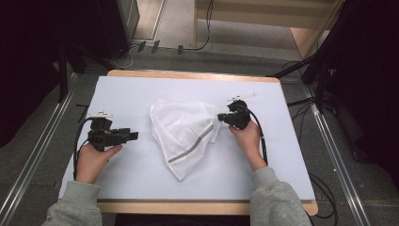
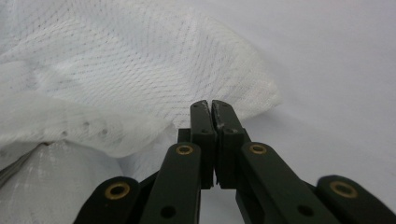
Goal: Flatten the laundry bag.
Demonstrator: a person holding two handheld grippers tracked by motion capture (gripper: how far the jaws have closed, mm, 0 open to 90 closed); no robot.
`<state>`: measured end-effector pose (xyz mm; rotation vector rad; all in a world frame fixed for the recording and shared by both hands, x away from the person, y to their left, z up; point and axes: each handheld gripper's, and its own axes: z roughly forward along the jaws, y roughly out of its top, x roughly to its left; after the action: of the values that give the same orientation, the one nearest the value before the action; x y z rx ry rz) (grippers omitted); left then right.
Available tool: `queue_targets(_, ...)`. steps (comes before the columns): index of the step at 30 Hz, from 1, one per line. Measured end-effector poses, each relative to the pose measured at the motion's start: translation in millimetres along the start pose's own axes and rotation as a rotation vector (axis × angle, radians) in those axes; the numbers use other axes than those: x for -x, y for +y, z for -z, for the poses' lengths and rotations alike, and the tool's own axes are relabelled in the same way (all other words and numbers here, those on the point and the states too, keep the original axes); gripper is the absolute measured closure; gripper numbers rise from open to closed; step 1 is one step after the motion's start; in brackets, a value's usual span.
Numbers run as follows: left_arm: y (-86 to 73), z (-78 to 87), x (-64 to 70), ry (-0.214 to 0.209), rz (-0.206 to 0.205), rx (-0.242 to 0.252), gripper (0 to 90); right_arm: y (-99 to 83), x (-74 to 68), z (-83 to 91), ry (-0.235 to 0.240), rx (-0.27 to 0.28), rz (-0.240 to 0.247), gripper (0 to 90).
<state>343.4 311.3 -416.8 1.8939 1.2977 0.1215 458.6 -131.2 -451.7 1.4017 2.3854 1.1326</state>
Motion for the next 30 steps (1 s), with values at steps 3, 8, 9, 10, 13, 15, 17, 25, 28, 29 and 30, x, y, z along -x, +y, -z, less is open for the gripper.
queue_targets(3,0.0,-1.4,0.7,-0.003,0.000,-0.005,49.1,-0.8,14.6,2.6,-0.025,-0.007,-0.018,90.0)
queue_targets(8,0.7,-4.8,3.3,-0.011,-0.007,-0.013,49.0,-1.7,25.8,1.6,-0.030,-0.021,-0.033,89.4)
queue_targets(9,1.1,-5.5,4.2,-0.014,-0.007,-0.013,49.0,-2.0,27.2,1.7,-0.022,-0.022,-0.044,88.3)
queue_targets(10,1.5,-6.4,5.3,-0.015,-0.009,-0.015,49.0,-2.2,28.2,3.3,-0.016,-0.018,-0.045,86.0)
queue_targets(13,4.1,-12.4,12.7,-0.029,-0.029,-0.025,49.0,-0.5,25.2,17.7,-0.020,0.023,-0.032,81.8)
queue_targets(15,4.7,-14.8,15.9,-0.035,-0.035,-0.029,49.0,0.0,24.1,22.0,-0.020,0.033,-0.024,81.8)
queue_targets(17,5.8,-20.8,23.5,-0.048,-0.051,-0.037,49.0,0.0,21.8,28.7,-0.009,0.052,-0.019,82.3)
queue_targets(25,2.8,-64.2,61.1,-0.094,-0.132,-0.122,49.4,0.8,11.2,25.1,0.028,0.047,0.015,90.0)
queue_targets(28,1.7,-76.4,68.4,-0.109,-0.132,-0.126,48.0,0.6,9.8,20.9,0.041,0.034,0.013,90.0)
queue_targets(29,1.7,-76.4,68.4,-0.109,-0.132,-0.126,47.7,0.6,9.8,20.9,0.041,0.034,0.013,90.0)
queue_targets(30,1.3,-80.0,70.3,-0.119,-0.129,-0.126,47.2,0.4,8.7,19.8,0.041,0.028,0.015,90.0)
